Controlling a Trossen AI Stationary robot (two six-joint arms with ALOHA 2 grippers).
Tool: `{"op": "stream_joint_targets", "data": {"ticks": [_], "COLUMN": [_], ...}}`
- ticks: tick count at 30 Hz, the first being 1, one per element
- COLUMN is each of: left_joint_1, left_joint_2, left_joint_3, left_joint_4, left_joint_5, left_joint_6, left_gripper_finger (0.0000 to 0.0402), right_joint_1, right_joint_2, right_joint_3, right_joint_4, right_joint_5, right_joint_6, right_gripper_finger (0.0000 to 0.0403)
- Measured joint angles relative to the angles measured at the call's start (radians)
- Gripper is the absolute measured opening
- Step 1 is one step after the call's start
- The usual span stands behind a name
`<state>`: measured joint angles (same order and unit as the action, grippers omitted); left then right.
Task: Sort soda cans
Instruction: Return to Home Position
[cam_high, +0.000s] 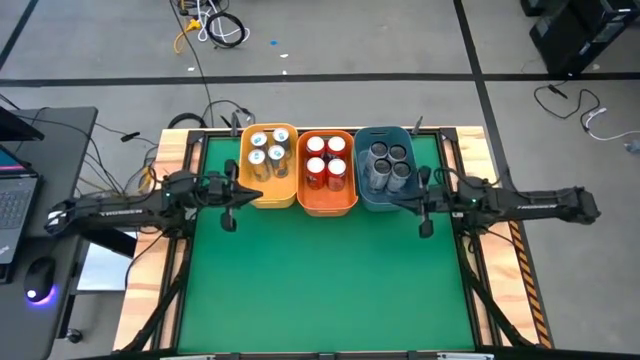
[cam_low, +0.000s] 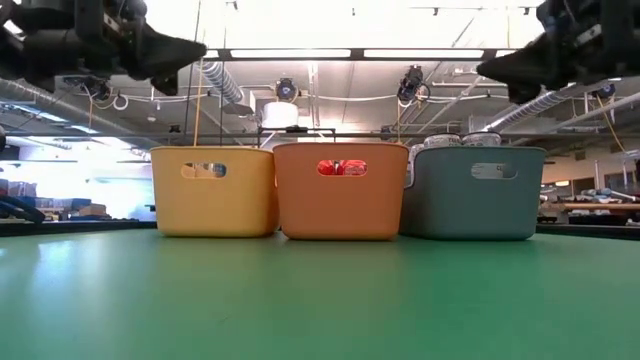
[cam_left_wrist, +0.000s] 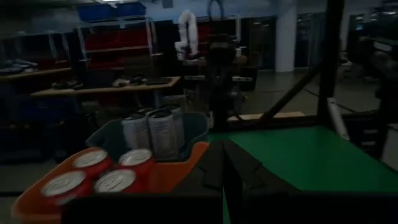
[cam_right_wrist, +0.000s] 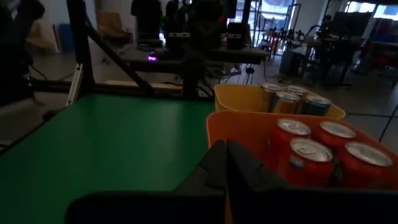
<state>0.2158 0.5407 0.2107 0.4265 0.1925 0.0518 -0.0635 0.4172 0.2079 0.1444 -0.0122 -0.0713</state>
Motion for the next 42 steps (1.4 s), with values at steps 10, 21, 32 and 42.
{"op": "stream_joint_targets", "data": {"ticks": [10, 21, 32, 42], "left_joint_1": [0.029, 0.053, 0.27, 0.331], "left_joint_2": [-0.255, -0.405, -0.407, -0.412], "left_joint_3": [-0.035, -0.153, -0.202, -0.202], "left_joint_4": [-0.212, -0.156, -0.13, -0.162], "left_joint_5": [-0.028, -0.057, 0.14, 0.124], "left_joint_6": [-0.005, -0.009, -0.111, -0.086], "left_gripper_finger": [0.0, 0.0, 0.0, 0.0], "right_joint_1": [0.0, -0.098, -0.379, -0.425], "right_joint_2": [-0.417, -0.399, -0.358, -0.299], "right_joint_3": [-0.073, -0.202, -0.202, -0.202], "right_joint_4": [-0.283, -0.127, -0.091, -0.087], "right_joint_5": [0.044, 0.027, -0.232, -0.255], "right_joint_6": [0.03, 0.051, 0.113, 0.1], "right_gripper_finger": [0.0, 0.0, 0.0, 0.0]}}
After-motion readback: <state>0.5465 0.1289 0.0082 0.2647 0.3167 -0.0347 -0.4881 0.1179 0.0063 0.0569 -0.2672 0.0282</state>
